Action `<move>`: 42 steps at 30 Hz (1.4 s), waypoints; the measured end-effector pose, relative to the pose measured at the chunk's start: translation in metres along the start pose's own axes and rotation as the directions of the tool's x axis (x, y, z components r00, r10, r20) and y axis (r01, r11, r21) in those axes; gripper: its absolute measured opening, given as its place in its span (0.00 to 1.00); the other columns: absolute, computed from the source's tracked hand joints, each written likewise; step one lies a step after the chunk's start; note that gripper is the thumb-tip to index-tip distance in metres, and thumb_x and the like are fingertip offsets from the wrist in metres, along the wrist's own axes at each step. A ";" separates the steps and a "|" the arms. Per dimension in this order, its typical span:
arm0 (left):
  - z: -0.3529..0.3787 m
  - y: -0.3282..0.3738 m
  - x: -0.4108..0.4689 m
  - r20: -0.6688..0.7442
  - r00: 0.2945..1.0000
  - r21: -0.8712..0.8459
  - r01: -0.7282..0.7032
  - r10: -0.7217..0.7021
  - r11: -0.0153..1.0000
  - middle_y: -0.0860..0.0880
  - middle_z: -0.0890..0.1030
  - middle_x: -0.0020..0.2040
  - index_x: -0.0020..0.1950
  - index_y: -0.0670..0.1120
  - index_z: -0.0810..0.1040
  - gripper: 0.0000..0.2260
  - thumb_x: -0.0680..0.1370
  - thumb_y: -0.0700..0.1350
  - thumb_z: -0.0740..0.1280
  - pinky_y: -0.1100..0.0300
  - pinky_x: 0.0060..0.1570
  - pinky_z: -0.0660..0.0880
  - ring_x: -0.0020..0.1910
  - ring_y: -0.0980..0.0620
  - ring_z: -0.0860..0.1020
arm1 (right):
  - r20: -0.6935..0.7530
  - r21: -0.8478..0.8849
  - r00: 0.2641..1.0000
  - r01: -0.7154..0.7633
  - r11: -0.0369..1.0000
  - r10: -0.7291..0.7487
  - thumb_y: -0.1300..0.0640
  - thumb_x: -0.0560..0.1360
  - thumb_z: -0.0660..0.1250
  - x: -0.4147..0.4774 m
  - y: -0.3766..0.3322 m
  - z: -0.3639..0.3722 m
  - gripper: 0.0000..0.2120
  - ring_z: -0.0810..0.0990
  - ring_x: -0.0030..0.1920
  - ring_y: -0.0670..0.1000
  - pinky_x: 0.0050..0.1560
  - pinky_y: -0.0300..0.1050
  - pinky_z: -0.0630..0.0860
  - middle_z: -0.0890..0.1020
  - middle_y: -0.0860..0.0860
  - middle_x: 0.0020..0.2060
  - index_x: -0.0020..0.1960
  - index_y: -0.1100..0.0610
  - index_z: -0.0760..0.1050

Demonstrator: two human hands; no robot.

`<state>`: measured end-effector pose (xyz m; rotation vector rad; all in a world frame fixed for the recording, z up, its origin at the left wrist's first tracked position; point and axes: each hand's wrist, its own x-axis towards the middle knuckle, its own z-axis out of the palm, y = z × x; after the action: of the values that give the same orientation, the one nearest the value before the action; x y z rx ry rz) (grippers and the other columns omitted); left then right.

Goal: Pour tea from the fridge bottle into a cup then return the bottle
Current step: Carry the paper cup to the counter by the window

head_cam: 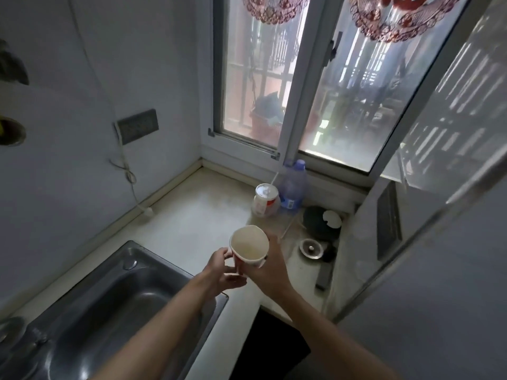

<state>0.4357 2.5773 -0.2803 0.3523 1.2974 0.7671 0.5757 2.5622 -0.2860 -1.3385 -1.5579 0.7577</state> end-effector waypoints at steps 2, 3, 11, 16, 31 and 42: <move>-0.001 0.001 0.017 -0.023 1.000 -0.025 0.009 -0.009 1.000 0.36 0.73 0.49 0.67 0.39 0.70 0.21 0.79 0.48 0.53 0.44 0.44 0.77 0.39 0.38 0.75 | 0.004 -0.010 1.000 -0.016 1.000 0.016 0.50 0.62 0.82 0.010 0.013 0.005 0.37 0.77 0.55 0.39 0.52 0.39 0.78 0.73 0.37 0.55 0.65 0.53 0.68; -0.001 0.002 0.025 -0.023 1.000 -0.021 0.013 -0.014 1.000 0.36 0.72 0.51 0.69 0.38 0.68 0.22 0.80 0.49 0.52 0.44 0.44 0.77 0.40 0.37 0.75 | 0.005 -0.019 1.000 -0.025 0.999 0.025 0.49 0.63 0.82 0.015 0.020 0.008 0.37 0.77 0.56 0.40 0.53 0.40 0.79 0.73 0.36 0.55 0.65 0.51 0.67; -0.001 -0.003 0.074 -0.058 0.996 -0.037 0.072 -0.074 0.997 0.36 0.74 0.51 0.69 0.41 0.71 0.23 0.81 0.52 0.50 0.43 0.47 0.79 0.46 0.35 0.77 | 0.033 -0.038 0.992 -0.121 0.992 0.123 0.50 0.63 0.82 0.038 0.066 0.025 0.34 0.78 0.53 0.43 0.50 0.41 0.79 0.74 0.40 0.53 0.62 0.50 0.67; 0.002 -0.006 0.099 -0.100 0.990 -0.064 0.089 -0.095 0.994 0.38 0.74 0.48 0.69 0.41 0.72 0.23 0.81 0.52 0.51 0.41 0.51 0.77 0.46 0.37 0.76 | 0.067 -0.049 0.981 -0.179 0.983 0.182 0.50 0.62 0.82 0.044 0.090 0.035 0.34 0.78 0.52 0.42 0.47 0.30 0.74 0.77 0.46 0.54 0.60 0.47 0.65; 0.013 -0.017 0.125 -0.161 0.986 -0.038 0.044 -0.049 0.998 0.41 0.77 0.41 0.53 0.45 0.74 0.15 0.81 0.52 0.52 0.43 0.52 0.77 0.38 0.41 0.78 | 0.085 -0.038 0.961 -0.260 0.965 0.262 0.44 0.58 0.80 0.052 0.117 0.047 0.37 0.79 0.52 0.44 0.49 0.44 0.78 0.78 0.45 0.54 0.60 0.46 0.65; 0.012 0.000 0.098 -0.229 0.970 0.268 -0.017 0.081 0.963 0.41 0.74 0.57 0.62 0.47 0.71 0.21 0.81 0.57 0.48 0.46 0.54 0.75 0.53 0.40 0.77 | 0.235 -0.096 0.956 -0.154 0.983 0.173 0.42 0.60 0.82 0.051 0.104 0.030 0.54 0.66 0.68 0.41 0.66 0.37 0.65 0.64 0.40 0.69 0.77 0.48 0.55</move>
<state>0.4544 2.6463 -0.3490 0.5206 1.6294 0.6936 0.5916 2.6383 -0.3775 -1.4893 -1.6954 1.0045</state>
